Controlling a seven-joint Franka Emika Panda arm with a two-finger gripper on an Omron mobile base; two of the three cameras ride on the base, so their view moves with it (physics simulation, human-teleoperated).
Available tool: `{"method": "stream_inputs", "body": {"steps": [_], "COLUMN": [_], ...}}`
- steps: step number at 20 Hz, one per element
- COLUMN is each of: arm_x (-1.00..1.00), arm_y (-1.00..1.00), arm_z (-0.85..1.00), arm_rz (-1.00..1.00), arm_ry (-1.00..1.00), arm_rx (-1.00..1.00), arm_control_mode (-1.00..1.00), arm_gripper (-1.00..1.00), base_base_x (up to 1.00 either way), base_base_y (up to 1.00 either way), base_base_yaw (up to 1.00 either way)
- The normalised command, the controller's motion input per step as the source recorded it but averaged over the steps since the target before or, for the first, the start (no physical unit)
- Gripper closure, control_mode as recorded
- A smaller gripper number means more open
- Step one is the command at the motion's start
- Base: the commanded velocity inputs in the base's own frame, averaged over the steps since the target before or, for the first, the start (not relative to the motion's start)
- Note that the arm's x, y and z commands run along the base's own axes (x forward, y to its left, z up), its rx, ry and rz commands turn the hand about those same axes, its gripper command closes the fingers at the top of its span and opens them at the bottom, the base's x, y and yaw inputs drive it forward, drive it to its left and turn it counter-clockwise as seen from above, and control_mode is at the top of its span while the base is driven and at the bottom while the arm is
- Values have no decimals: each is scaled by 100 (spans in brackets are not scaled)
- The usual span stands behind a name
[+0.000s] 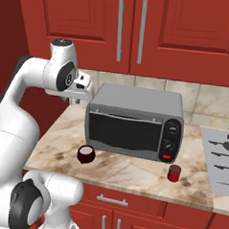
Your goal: Pick the mug from the counter and place it inside the microwave. Then close the microwave.
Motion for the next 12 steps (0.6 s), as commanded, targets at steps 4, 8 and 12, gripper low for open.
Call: {"method": "stream_inputs", "body": {"steps": [4,8,12], "arm_x": [-10,-13,-18], "arm_y": [0,0,0], "arm_z": [0,-5,-17], "arm_rz": [0,0,0], "arm_ry": [1,8,13], "arm_rx": [0,0,0], "arm_control_mode": [-100,-100,-100], "arm_gripper": [-100,-100,-100], "base_base_x": [0,0,0], "base_base_y": [0,0,0], "base_base_yaw": [0,0,0]}}
